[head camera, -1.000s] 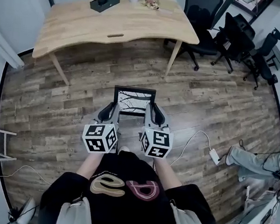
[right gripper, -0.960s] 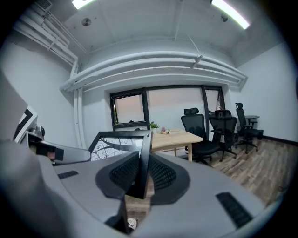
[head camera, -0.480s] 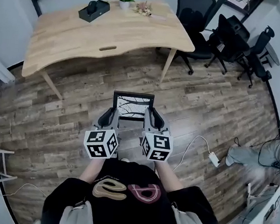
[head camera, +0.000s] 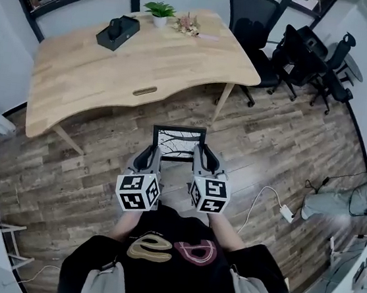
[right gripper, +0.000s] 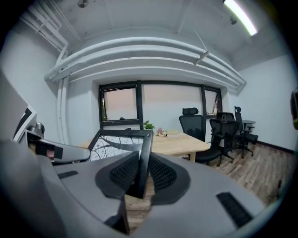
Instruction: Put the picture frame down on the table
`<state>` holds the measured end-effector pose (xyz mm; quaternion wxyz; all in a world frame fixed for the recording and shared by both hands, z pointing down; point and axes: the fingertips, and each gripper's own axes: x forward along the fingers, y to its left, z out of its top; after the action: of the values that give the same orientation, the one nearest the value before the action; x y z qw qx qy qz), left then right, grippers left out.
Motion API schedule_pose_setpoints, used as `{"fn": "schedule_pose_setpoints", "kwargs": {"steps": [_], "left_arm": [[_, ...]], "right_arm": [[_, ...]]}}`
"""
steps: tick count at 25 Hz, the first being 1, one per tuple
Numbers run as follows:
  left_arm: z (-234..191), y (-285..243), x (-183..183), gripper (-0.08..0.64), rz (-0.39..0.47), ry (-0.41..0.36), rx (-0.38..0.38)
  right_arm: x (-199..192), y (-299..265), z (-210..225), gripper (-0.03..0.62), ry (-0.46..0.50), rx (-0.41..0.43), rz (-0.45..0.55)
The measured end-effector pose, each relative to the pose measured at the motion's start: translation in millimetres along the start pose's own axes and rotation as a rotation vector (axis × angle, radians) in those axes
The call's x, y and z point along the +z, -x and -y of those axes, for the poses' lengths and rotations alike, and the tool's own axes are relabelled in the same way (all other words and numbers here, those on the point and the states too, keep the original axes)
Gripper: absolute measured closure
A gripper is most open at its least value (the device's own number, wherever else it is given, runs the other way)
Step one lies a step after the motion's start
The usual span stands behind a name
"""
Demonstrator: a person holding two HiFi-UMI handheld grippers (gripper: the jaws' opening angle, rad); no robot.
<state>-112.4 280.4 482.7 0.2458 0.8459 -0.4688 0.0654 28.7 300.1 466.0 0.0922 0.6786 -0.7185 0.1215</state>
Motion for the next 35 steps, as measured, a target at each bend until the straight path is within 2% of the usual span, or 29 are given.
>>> {"fn": "schedule_pose_setpoints", "kwargs": {"steps": [5,10,20,27,35], "left_arm": [[-30.5,-33.4,22.3,0.477,-0.015,0.009,-0.029],[-57.4,-62.1,39.9,0.478,-0.033,-0.024,-0.034],[-57.9,-84.0,56.1,0.479,-0.043,-0.054,-0.06],[-62.0,-97.2,63.0,0.477,-0.043,-0.063,-0.023],[-85.1,-147.2,82.4,0.477,-0.02,-0.03,0.063]], "right_arm": [[11.7,-46.3,-6.7,0.514,-0.01,-0.039,-0.008],[16.0,-81.2,-14.3,0.514,-0.046,-0.081,-0.009],[25.3,-98.9,-4.4,0.514,-0.081,-0.1,0.013],[26.8,-120.3,1.8,0.514,-0.093,-0.058,0.008],[40.9,-191.4,14.0,0.515,-0.073,0.034,-0.004]]}}
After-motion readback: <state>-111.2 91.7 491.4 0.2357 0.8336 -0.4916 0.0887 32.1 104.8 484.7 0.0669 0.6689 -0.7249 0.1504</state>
